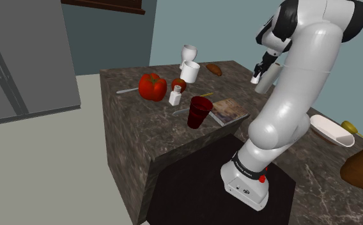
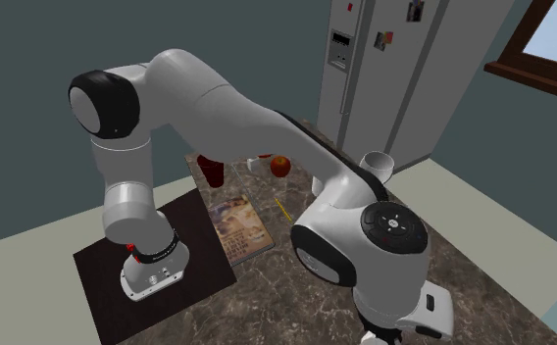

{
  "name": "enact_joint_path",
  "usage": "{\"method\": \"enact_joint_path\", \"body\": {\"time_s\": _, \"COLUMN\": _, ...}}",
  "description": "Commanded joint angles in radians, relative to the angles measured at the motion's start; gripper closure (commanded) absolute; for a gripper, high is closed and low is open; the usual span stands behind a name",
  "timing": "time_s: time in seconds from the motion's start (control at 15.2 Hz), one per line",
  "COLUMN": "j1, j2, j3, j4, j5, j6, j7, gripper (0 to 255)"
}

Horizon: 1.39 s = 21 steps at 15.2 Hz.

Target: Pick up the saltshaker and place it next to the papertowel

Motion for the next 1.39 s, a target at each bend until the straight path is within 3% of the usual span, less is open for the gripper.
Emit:
{"method": "enact_joint_path", "body": {"time_s": 0.0, "j1": -0.007, "j2": 0.012, "j3": 0.008, "j4": -0.015, "j5": 0.016, "j6": 0.022, "j7": -0.012, "gripper": 255}}
{"method": "enact_joint_path", "body": {"time_s": 0.66, "j1": -0.019, "j2": 0.030, "j3": 0.021, "j4": -0.030, "j5": 0.039, "j6": 0.050, "j7": -0.028, "gripper": 255}}
{"method": "enact_joint_path", "body": {"time_s": 0.73, "j1": -0.019, "j2": 0.030, "j3": 0.022, "j4": -0.030, "j5": 0.040, "j6": 0.050, "j7": -0.028, "gripper": 0}}
{"method": "enact_joint_path", "body": {"time_s": 1.06, "j1": -0.019, "j2": 0.030, "j3": 0.022, "j4": -0.030, "j5": 0.040, "j6": 0.050, "j7": -0.028, "gripper": 0}}
{"method": "enact_joint_path", "body": {"time_s": 1.32, "j1": 0.050, "j2": -0.076, "j3": -0.040, "j4": -0.011, "j5": -0.078, "j6": -0.034, "j7": 0.047, "gripper": 0}}
